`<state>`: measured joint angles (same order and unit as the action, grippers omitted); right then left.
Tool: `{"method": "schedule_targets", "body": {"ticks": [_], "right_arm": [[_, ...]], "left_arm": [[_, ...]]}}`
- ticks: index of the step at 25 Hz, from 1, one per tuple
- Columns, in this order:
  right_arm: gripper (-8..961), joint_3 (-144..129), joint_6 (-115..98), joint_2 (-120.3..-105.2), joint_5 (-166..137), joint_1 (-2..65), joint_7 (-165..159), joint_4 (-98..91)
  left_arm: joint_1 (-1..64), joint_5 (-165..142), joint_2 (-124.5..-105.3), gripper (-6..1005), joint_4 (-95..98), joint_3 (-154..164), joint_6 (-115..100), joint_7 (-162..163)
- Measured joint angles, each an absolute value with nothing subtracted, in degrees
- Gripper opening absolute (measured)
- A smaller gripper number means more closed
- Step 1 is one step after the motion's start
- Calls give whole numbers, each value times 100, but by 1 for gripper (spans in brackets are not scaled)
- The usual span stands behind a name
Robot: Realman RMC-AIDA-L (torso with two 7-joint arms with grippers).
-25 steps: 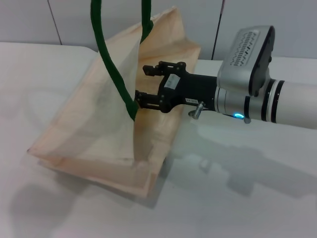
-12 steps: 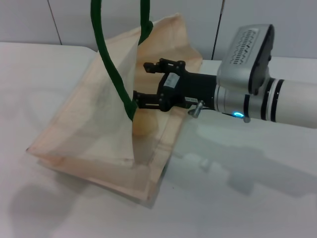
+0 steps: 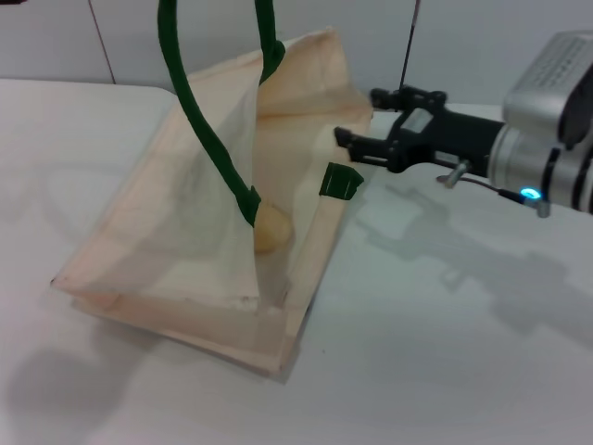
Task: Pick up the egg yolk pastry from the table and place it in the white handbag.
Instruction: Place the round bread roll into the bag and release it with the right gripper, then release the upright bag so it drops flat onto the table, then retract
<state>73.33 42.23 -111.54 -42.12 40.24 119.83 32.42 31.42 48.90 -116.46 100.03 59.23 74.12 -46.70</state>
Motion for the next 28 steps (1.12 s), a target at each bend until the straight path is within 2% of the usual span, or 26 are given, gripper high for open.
{"method": "schedule_targets", "body": {"ticks": [5,9,14,19,25,28], "right_arm": [[803,7557,4166,-11002,-4211,3866,11922,3217],[756,7939,4165,-10918,-4213,3664,11937,3193],[724,8677,4247,-10893,-4495,3306,11952,3267],[710,9188,4449,-10943,-4793,3101,11920,3387],[710,9218,4465,-10963,-4885,3116,11918,3384],[710,9220,4465,-10966,-4895,3125,11918,3372]], "left_arm": [[3125,4869,-11645,122,9995,5905,7418,-4680],[3099,4860,-11646,122,9940,5905,7389,-4683],[3071,4837,-11646,122,9837,5899,7372,-4685],[3088,4828,-11645,120,9746,5754,7373,-4663],[3161,4824,-11640,168,9612,5709,7387,-4666],[3176,4824,-11637,306,9569,5717,7383,-4688]]}}
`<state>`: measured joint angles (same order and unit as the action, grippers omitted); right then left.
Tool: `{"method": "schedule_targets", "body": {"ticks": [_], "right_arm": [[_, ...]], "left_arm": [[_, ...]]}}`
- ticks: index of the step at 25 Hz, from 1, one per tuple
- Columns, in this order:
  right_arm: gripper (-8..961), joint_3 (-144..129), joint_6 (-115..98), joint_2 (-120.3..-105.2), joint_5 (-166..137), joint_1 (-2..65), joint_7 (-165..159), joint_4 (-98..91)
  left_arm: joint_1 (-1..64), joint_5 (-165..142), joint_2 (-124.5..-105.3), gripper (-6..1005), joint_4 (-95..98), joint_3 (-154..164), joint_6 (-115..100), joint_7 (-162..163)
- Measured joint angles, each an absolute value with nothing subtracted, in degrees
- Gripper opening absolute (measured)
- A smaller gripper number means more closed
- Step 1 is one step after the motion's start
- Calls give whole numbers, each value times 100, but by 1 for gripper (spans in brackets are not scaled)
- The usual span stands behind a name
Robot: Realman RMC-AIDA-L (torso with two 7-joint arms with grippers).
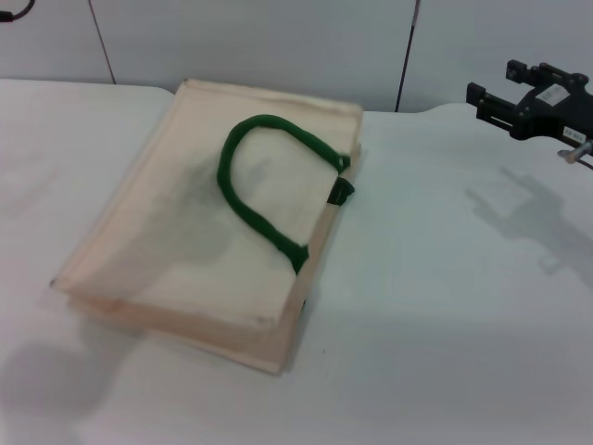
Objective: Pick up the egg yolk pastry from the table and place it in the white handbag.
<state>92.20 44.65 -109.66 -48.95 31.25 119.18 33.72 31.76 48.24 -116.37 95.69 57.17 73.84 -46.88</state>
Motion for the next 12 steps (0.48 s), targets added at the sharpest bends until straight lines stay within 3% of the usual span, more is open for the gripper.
{"method": "schedule_targets", "body": {"ticks": [2,7,12], "right_arm": [[710,9225,4464,-10971,-4896,3116,11918,3381],[710,9468,4461,-10989,-4893,3020,11917,3414],[710,10133,4350,-11213,-4944,2523,11965,3895]], "left_arm": [[3168,4824,-11642,398,9563,5698,7374,-4688],[3083,4809,-11651,422,9558,5471,7343,-4650],[2840,4811,-11681,445,9432,5322,6981,-4644]]}}
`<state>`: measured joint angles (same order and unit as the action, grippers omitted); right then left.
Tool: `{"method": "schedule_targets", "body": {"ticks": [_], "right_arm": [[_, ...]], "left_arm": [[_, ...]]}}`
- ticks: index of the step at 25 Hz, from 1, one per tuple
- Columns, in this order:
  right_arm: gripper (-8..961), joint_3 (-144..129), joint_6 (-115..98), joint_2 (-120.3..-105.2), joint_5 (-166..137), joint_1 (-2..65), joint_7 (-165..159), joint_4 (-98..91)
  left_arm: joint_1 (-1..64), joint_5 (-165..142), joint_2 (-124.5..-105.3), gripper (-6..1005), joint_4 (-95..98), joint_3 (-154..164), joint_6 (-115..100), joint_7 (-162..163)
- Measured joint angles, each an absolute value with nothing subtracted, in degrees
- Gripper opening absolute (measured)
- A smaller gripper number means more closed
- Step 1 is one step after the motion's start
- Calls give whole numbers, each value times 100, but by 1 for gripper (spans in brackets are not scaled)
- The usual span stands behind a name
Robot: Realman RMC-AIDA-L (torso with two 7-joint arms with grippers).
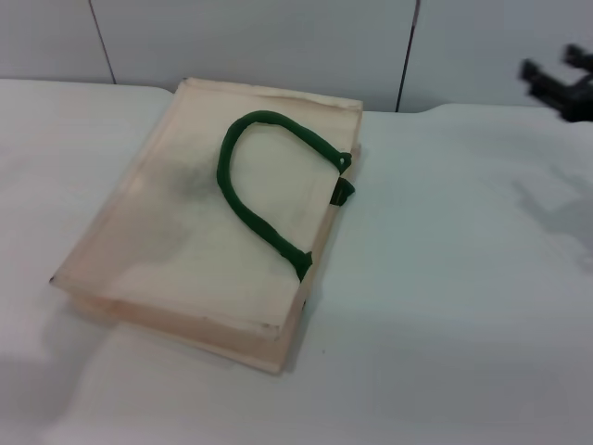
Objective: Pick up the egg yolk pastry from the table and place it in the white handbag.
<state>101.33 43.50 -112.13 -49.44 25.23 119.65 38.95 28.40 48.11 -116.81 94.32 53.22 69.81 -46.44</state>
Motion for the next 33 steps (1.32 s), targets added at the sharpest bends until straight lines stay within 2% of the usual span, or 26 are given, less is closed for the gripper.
{"method": "schedule_targets", "body": {"ticks": [4,6,19,33], "right_arm": [[710,10766,4089,-11549,-5285,2067,12037,4463],[710,10839,3871,-11645,-5331,1898,12108,4713],[710,10292,2596,-11666,-5255,2143,12481,4698],[710,10229,2152,-11650,-5123,2622,12511,4117]], "left_arm": [[2480,5004,-11714,451,9240,5393,6215,-4656],[2339,5197,-11717,450,9071,5506,5773,-4703],[1997,6327,-11685,434,7380,7516,1763,-5844],[2584,7349,-11658,420,6267,7748,1728,-6449]]}}
